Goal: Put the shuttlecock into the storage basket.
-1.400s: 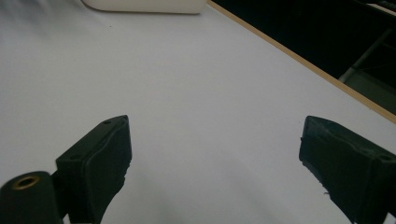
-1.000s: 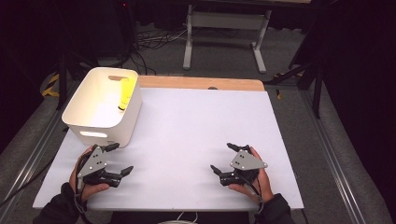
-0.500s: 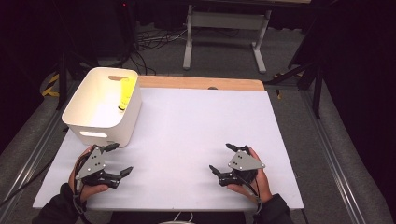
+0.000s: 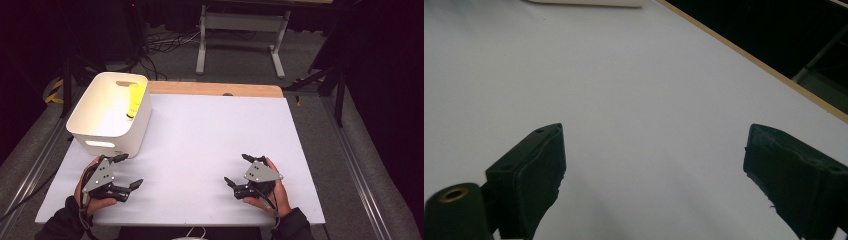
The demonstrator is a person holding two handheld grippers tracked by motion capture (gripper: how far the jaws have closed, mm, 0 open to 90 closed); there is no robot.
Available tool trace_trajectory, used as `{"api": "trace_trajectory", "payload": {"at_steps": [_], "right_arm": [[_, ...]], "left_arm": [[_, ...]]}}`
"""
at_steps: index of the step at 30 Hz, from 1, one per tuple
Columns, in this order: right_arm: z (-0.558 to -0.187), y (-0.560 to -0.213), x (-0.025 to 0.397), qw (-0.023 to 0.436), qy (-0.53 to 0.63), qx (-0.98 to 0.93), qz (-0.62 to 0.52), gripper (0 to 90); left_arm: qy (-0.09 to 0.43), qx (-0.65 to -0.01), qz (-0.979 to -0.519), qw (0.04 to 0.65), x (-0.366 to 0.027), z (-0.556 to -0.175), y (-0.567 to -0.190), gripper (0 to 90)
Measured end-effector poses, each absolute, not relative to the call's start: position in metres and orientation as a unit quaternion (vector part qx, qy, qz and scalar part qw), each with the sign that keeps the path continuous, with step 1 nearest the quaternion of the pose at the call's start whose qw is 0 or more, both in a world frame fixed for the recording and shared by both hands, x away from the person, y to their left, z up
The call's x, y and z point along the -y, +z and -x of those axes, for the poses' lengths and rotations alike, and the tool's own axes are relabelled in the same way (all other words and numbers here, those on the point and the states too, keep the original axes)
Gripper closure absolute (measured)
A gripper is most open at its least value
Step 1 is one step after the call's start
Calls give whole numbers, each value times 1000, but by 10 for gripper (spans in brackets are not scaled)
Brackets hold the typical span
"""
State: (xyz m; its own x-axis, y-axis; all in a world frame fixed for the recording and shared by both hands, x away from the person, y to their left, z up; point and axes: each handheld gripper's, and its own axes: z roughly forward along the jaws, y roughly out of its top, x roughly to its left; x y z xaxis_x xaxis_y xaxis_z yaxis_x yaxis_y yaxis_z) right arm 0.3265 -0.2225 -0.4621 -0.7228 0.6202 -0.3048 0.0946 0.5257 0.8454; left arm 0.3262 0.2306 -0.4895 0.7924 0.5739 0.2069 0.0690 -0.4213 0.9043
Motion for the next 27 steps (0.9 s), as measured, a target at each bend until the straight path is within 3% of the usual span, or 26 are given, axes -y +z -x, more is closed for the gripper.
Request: {"api": "trace_trajectory", "payload": {"at_steps": [27], "right_arm": [[-328, -463, 227, 303, 438, -817, -220, 107]], "left_arm": [[253, -203, -808, 492, -228, -329, -491, 81]]}}
